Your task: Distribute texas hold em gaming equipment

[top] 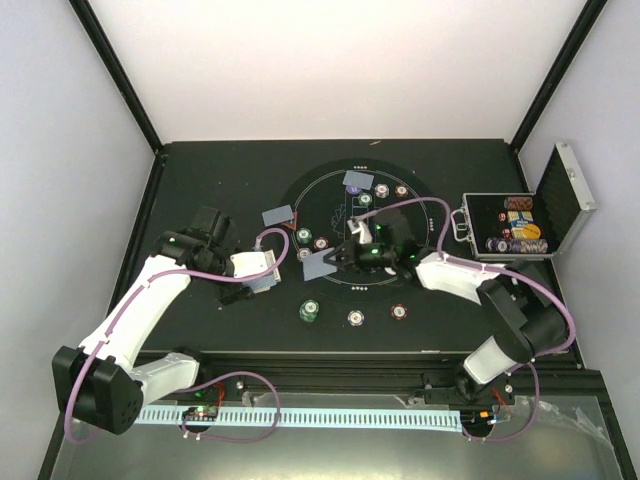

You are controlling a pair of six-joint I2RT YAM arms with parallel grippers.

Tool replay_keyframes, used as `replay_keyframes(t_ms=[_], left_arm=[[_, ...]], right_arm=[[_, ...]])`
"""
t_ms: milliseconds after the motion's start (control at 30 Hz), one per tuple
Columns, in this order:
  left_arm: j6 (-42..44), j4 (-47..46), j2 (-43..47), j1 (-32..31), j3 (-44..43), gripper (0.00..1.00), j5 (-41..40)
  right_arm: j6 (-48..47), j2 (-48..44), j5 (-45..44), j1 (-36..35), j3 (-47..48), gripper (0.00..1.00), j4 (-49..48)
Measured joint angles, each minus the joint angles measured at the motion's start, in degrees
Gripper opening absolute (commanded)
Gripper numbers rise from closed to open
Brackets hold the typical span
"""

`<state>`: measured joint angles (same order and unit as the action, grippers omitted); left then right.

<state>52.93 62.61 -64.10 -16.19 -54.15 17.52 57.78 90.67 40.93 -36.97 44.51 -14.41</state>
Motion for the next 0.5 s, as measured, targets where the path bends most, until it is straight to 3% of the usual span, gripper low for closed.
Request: replay_keyframes(t_ms=[267, 500], left_arm=[[0.02, -0.02, 0.00, 0.00, 0.00, 0.01, -0.11], [0.02, 0.00, 0.00, 0.00, 0.00, 0.02, -0.33]], right_arm=[[-8.68, -1.46, 1.73, 15.76, -3.45, 0.04, 8.00], [-16.09, 1.86, 1.70, 23.43, -1.92, 0.04, 14.93]])
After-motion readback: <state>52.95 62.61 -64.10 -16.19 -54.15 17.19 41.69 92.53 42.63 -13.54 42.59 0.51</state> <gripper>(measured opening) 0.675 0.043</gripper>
